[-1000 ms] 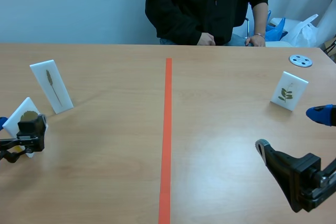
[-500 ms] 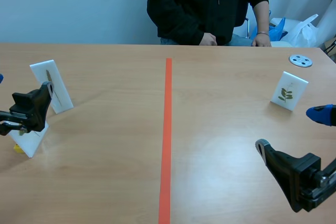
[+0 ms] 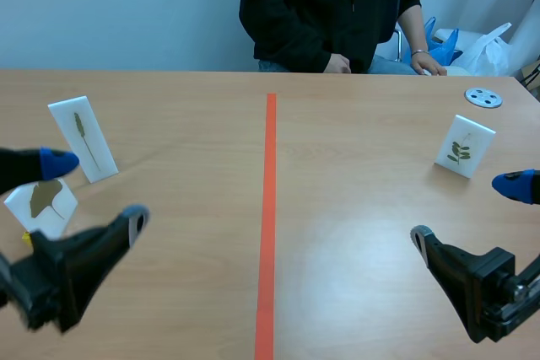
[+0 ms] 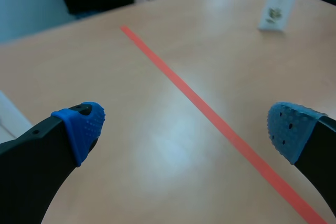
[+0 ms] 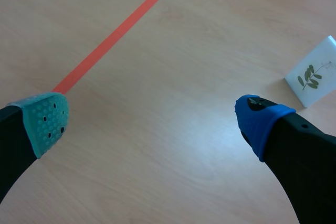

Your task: Sort the leaf by its shape. The table is split by an orange tape line. A compound leaf with several leaflets goes to the left side, a simple leaf with one blade goes to the right side. Return to the home posture when a red brick is placed on the table.

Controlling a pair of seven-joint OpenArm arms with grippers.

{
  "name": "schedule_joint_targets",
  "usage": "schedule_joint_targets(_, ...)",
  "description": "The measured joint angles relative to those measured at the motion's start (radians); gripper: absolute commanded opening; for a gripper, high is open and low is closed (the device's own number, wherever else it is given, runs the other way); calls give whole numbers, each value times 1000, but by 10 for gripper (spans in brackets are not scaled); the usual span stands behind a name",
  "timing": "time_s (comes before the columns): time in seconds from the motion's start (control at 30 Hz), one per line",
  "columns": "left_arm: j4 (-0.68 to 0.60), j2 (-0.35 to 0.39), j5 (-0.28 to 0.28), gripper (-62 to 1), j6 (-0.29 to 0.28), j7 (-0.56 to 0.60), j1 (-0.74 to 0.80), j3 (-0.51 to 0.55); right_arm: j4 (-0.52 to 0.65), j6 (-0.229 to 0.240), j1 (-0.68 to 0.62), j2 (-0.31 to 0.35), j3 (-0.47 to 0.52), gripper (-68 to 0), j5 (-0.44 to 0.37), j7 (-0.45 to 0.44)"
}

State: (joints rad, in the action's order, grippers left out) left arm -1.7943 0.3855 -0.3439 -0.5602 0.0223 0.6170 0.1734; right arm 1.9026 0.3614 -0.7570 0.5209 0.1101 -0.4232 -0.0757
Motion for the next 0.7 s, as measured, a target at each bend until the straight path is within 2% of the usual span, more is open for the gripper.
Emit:
schedule_joint_targets(0.1,8,0,-2,14,-41,-22,48,0,0,0,0,0,0,4,0,-1)
schedule_joint_targets(0.2,8,0,-51,14,-40,-72,68,0,0,0,0,0,0,4,0,-1)
schedule_joint_targets(0.27,8,0,-58,14,-35,-110,68,0,0,0,0,0,0,4,0,-1)
schedule_joint_targets(0.37,8,0,-84,14,-10,-123,66,0,0,0,0,0,0,4,0,-1)
schedule_joint_targets(0.57,8,-1,-103,14,76,-142,51,0,0,0,0,0,0,4,0,-1)
schedule_joint_targets(0.7,8,-20,-108,14,80,-165,18,-2,0,0,0,0,0,4,0,-1)
